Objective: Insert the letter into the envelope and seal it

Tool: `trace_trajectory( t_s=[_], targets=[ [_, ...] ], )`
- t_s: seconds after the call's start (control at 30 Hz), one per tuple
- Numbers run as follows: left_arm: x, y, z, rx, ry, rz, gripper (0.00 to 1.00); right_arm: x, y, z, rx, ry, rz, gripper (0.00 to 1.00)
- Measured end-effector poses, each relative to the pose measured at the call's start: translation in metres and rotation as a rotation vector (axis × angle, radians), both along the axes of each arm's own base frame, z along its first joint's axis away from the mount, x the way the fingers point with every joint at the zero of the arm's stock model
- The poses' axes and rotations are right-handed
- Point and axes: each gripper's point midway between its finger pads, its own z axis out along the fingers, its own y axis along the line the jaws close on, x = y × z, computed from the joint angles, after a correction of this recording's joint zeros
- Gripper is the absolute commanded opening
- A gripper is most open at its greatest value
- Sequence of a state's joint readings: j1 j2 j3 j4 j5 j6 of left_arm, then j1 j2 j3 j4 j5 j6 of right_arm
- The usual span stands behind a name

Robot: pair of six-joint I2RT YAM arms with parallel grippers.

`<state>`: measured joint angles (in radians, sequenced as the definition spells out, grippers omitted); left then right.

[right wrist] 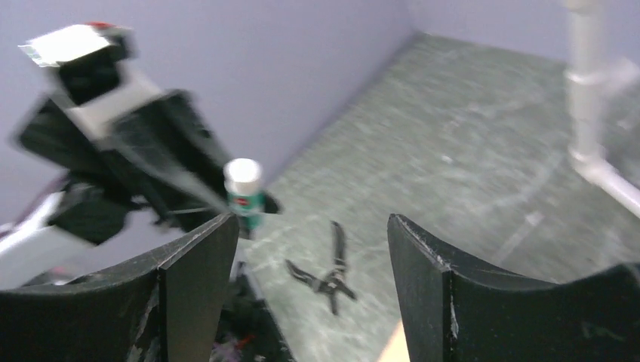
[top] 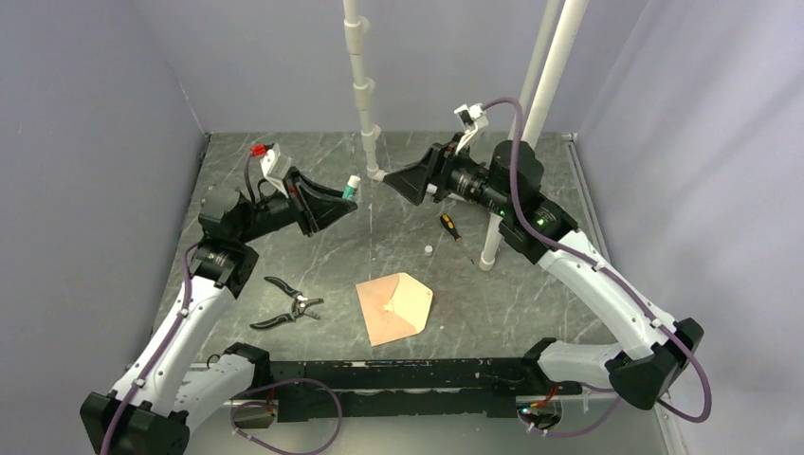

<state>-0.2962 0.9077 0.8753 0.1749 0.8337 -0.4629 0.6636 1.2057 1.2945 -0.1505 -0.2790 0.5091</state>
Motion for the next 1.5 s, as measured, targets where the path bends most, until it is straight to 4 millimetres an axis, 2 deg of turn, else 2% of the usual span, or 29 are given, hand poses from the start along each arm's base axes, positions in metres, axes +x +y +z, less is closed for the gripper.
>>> trace_trajectory(
  t_s=[0.1, 0.17, 0.33, 0.5, 0.6, 0.63, 0.8, 0.93, 1.03, 1.1, 1.17, 1.2, 1.23, 1.33, 1.4, 1.43, 1.5],
  targets=[
    [0.000, -0.003, 0.012, -0.052, 0.009, -0.017, 0.02, -0.017, 0.013, 0.030, 0.111, -0.044, 0.111, 0.77],
    [0.000, -0.005, 0.017, -0.079, 0.019, -0.027, 0.02, -0.024, 0.021, 0.037, 0.150, -0.038, 0.163, 0.76],
    [-0.001, -0.007, 0.024, -0.116, 0.045, -0.045, 0.02, -0.035, 0.049, 0.035, 0.197, 0.028, 0.256, 0.70],
    [-0.006, -0.008, 0.031, -0.145, 0.062, -0.068, 0.02, -0.040, 0.072, 0.029, 0.201, 0.081, 0.298, 0.54],
    [-0.008, -0.008, 0.035, -0.161, 0.063, -0.077, 0.02, -0.038, 0.075, 0.031, 0.208, 0.092, 0.294, 0.37],
    [-0.008, -0.008, 0.036, -0.164, 0.064, -0.078, 0.02, -0.037, 0.074, 0.031, 0.212, 0.095, 0.289, 0.35],
    [-0.014, -0.008, 0.038, -0.168, 0.065, -0.096, 0.02, -0.037, 0.075, 0.034, 0.223, 0.104, 0.283, 0.36],
    [-0.022, -0.008, 0.040, -0.164, 0.057, -0.121, 0.02, -0.042, 0.077, 0.038, 0.233, 0.109, 0.297, 0.40],
    [-0.027, -0.008, 0.042, -0.160, 0.049, -0.136, 0.02, -0.046, 0.080, 0.041, 0.236, 0.109, 0.306, 0.35],
    [-0.028, -0.008, 0.042, -0.158, 0.049, -0.140, 0.02, -0.047, 0.081, 0.042, 0.238, 0.108, 0.310, 0.28],
    [-0.028, -0.008, 0.041, -0.158, 0.050, -0.142, 0.03, -0.048, 0.081, 0.043, 0.238, 0.106, 0.311, 0.15],
    [-0.029, -0.008, 0.041, -0.160, 0.059, -0.143, 0.05, -0.047, 0.081, 0.043, 0.236, 0.102, 0.308, 0.09],
    [-0.029, -0.008, 0.041, -0.163, 0.067, -0.143, 0.11, -0.047, 0.081, 0.042, 0.233, 0.096, 0.307, 0.05],
    [-0.029, -0.008, 0.040, -0.168, 0.096, -0.142, 0.45, -0.047, 0.081, 0.040, 0.217, 0.082, 0.313, 0.00],
    [-0.028, -0.008, 0.039, -0.163, 0.105, -0.139, 0.62, -0.048, 0.081, 0.040, 0.203, 0.080, 0.317, 0.00],
    [-0.028, -0.008, 0.040, -0.161, 0.107, -0.136, 0.68, -0.048, 0.081, 0.039, 0.192, 0.073, 0.321, 0.00],
    [-0.028, -0.007, 0.042, -0.157, 0.121, -0.131, 0.72, -0.051, 0.080, 0.040, 0.161, 0.053, 0.339, 0.00]
  ],
)
